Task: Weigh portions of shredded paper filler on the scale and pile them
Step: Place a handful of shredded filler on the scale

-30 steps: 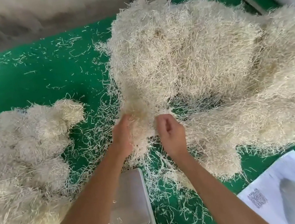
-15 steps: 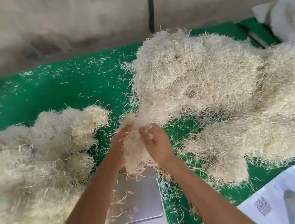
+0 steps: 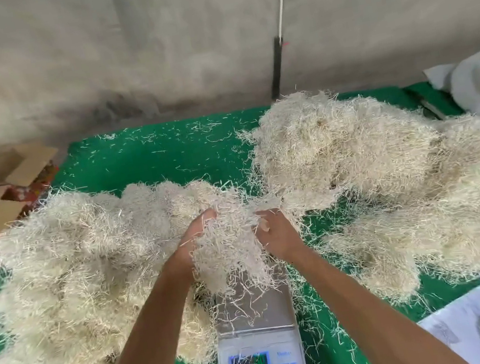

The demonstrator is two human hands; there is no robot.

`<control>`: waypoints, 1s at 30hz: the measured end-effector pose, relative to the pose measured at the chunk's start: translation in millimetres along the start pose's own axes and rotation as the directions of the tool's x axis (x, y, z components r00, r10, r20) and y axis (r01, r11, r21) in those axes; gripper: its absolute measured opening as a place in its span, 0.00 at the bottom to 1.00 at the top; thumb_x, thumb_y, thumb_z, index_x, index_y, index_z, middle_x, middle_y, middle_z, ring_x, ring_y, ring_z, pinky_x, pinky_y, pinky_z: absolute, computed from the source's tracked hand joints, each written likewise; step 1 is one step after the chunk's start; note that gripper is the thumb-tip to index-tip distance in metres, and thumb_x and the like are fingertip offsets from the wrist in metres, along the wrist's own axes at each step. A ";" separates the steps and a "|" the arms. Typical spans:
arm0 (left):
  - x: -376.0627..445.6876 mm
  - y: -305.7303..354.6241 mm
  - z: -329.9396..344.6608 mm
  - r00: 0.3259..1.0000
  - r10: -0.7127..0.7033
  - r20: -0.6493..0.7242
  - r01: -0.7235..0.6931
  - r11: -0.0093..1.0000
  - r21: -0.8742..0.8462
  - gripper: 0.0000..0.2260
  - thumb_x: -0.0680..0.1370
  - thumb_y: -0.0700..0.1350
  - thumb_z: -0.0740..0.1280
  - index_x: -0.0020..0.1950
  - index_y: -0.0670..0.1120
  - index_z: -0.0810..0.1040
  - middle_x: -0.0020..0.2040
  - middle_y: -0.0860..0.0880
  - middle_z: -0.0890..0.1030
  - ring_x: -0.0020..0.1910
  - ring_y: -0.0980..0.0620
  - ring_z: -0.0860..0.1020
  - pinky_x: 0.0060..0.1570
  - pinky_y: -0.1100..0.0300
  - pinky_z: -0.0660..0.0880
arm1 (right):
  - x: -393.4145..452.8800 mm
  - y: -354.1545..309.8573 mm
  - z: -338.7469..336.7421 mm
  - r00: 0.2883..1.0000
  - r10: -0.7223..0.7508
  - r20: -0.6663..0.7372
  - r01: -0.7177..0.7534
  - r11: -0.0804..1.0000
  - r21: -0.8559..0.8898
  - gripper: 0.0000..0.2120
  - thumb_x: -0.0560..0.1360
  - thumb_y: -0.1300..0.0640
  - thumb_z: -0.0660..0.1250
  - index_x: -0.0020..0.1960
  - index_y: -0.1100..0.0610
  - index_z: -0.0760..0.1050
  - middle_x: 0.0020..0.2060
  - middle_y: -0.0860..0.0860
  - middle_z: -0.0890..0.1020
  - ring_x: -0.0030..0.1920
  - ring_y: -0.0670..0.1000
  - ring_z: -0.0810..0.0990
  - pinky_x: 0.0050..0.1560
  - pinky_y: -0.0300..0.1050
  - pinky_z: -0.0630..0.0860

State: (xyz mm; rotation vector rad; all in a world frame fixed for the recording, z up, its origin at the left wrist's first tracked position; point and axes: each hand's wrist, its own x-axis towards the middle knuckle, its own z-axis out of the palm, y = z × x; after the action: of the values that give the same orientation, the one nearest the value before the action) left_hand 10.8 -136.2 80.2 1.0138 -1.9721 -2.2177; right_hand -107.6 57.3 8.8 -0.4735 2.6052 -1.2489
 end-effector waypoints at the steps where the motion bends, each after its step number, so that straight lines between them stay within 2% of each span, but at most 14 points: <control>1: -13.2 3.9 -5.8 0.995 0.079 0.067 -0.080 0.997 0.020 0.23 0.79 0.46 0.63 0.74 0.45 0.71 0.72 0.34 0.70 0.70 0.36 0.70 0.66 0.42 0.70 | -4.7 3.7 3.2 1.000 0.015 0.026 -0.013 0.998 -0.065 0.22 0.83 0.52 0.66 0.77 0.53 0.70 0.72 0.54 0.73 0.48 0.44 0.81 0.52 0.36 0.79; 3: -29.6 6.1 -11.7 0.983 0.125 0.135 -0.126 0.992 0.000 0.23 0.76 0.49 0.62 0.72 0.60 0.72 0.73 0.49 0.71 0.70 0.52 0.73 0.67 0.52 0.71 | -10.7 10.3 8.1 0.997 0.079 0.023 -0.073 0.979 -0.189 0.23 0.83 0.46 0.65 0.76 0.51 0.71 0.71 0.51 0.75 0.58 0.50 0.82 0.63 0.45 0.77; 6: -36.1 1.8 -14.8 0.996 0.034 -0.088 -0.042 0.996 -0.084 0.25 0.82 0.48 0.62 0.78 0.43 0.63 0.77 0.38 0.65 0.75 0.39 0.65 0.71 0.46 0.65 | -12.0 12.0 8.5 0.991 0.118 -0.057 -0.130 0.944 -0.305 0.20 0.84 0.42 0.61 0.70 0.52 0.76 0.64 0.51 0.81 0.55 0.50 0.83 0.58 0.47 0.78; 9: -29.9 -9.7 -15.1 0.977 -0.074 -0.202 0.100 0.987 0.123 0.21 0.86 0.39 0.54 0.79 0.37 0.56 0.78 0.35 0.60 0.77 0.37 0.59 0.63 0.55 0.62 | -8.4 6.6 0.9 0.986 0.064 -0.155 -0.129 0.882 -0.453 0.18 0.85 0.45 0.58 0.64 0.56 0.76 0.53 0.53 0.81 0.48 0.51 0.82 0.50 0.49 0.83; 11: -27.7 -15.4 -13.1 0.962 -0.062 -0.266 0.112 0.977 0.181 0.23 0.83 0.30 0.55 0.78 0.33 0.55 0.72 0.28 0.65 0.73 0.41 0.67 0.61 0.61 0.59 | -5.4 2.6 -8.0 0.978 0.080 -0.194 -0.163 0.871 -0.464 0.16 0.84 0.47 0.57 0.60 0.58 0.75 0.48 0.55 0.80 0.44 0.53 0.82 0.45 0.51 0.84; 13: -24.1 -19.2 -11.0 0.949 -0.104 -0.298 0.157 0.974 0.160 0.27 0.78 0.24 0.61 0.76 0.28 0.57 0.60 0.27 0.73 0.57 0.54 0.78 0.52 0.71 0.69 | -2.6 -2.1 -15.9 0.969 0.087 -0.230 -0.183 0.880 -0.438 0.18 0.84 0.46 0.55 0.58 0.59 0.75 0.49 0.57 0.80 0.46 0.54 0.80 0.46 0.51 0.84; 15: -13.3 -19.4 -14.2 0.938 -0.114 -0.328 0.167 0.977 0.136 0.29 0.77 0.27 0.65 0.77 0.30 0.58 0.66 0.31 0.72 0.54 0.50 0.77 0.42 0.74 0.69 | -1.6 -10.2 -19.1 0.979 0.004 -0.206 -0.083 0.924 -0.373 0.21 0.83 0.43 0.57 0.63 0.59 0.74 0.50 0.58 0.81 0.52 0.54 0.78 0.54 0.51 0.80; 17: -6.9 -19.5 -15.6 0.953 -0.022 -0.301 0.105 0.959 0.263 0.30 0.79 0.30 0.65 0.78 0.34 0.58 0.72 0.35 0.70 0.67 0.43 0.73 0.48 0.73 0.68 | -4.0 -25.5 -17.7 0.991 -0.097 -0.088 0.078 0.977 -0.200 0.27 0.81 0.43 0.63 0.74 0.56 0.67 0.58 0.55 0.79 0.60 0.50 0.76 0.65 0.53 0.75; 18: -3.2 -20.1 -13.3 0.957 -0.021 -0.289 0.106 0.954 0.279 0.29 0.79 0.30 0.65 0.78 0.35 0.59 0.72 0.36 0.70 0.69 0.41 0.72 0.55 0.68 0.70 | -5.6 -33.6 -14.8 0.993 -0.114 -0.011 0.113 0.992 -0.060 0.31 0.80 0.45 0.67 0.79 0.53 0.61 0.62 0.53 0.77 0.60 0.46 0.75 0.65 0.52 0.75; 20: 2.4 -13.2 -6.7 0.960 -0.048 -0.276 0.140 0.935 0.325 0.24 0.78 0.29 0.63 0.74 0.34 0.65 0.63 0.36 0.75 0.61 0.42 0.76 0.56 0.56 0.74 | -5.8 -45.6 -9.7 0.990 -0.115 0.082 0.098 0.977 0.187 0.36 0.79 0.50 0.71 0.79 0.45 0.55 0.58 0.52 0.78 0.46 0.42 0.77 0.52 0.49 0.79; 22: 4.3 -4.3 -9.3 0.968 -0.013 -0.249 0.124 0.890 0.438 0.20 0.78 0.27 0.62 0.71 0.30 0.67 0.61 0.35 0.76 0.58 0.41 0.77 0.51 0.54 0.76 | 1.1 -46.1 -13.7 0.990 -0.121 0.070 0.111 0.985 0.134 0.35 0.80 0.49 0.70 0.80 0.44 0.56 0.62 0.48 0.76 0.38 0.48 0.80 0.49 0.47 0.80; 25: 7.2 15.1 -23.7 0.958 0.023 -0.287 0.100 0.908 0.407 0.18 0.84 0.34 0.56 0.75 0.33 0.64 0.72 0.35 0.69 0.71 0.35 0.69 0.63 0.55 0.68 | 20.8 -25.0 -41.9 1.000 -0.007 -0.030 0.004 0.996 -0.093 0.32 0.84 0.46 0.64 0.82 0.56 0.57 0.70 0.50 0.73 0.32 0.46 0.79 0.45 0.48 0.84; 27: 5.7 25.8 -24.0 0.965 0.007 -0.263 0.100 0.914 0.393 0.18 0.86 0.36 0.53 0.76 0.34 0.63 0.74 0.36 0.67 0.72 0.35 0.68 0.64 0.52 0.69 | 31.8 -10.3 -56.2 0.985 0.120 -0.126 -0.133 0.986 -0.096 0.31 0.85 0.49 0.63 0.81 0.62 0.59 0.59 0.55 0.80 0.36 0.48 0.77 0.53 0.55 0.84; 30: 0.5 21.2 -7.8 0.972 -0.016 -0.236 0.116 0.902 0.416 0.24 0.82 0.31 0.57 0.79 0.36 0.58 0.73 0.35 0.67 0.70 0.38 0.70 0.63 0.51 0.72 | 38.1 -21.5 -44.2 0.954 0.252 -0.162 -0.242 0.967 0.081 0.32 0.86 0.48 0.60 0.81 0.66 0.57 0.60 0.62 0.81 0.48 0.53 0.81 0.54 0.53 0.83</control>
State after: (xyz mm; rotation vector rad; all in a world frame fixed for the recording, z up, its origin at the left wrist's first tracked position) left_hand 5.4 -147.8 98.9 1.3239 -2.3950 -1.6246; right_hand -153.0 62.1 50.9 -0.0261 2.6521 -1.3281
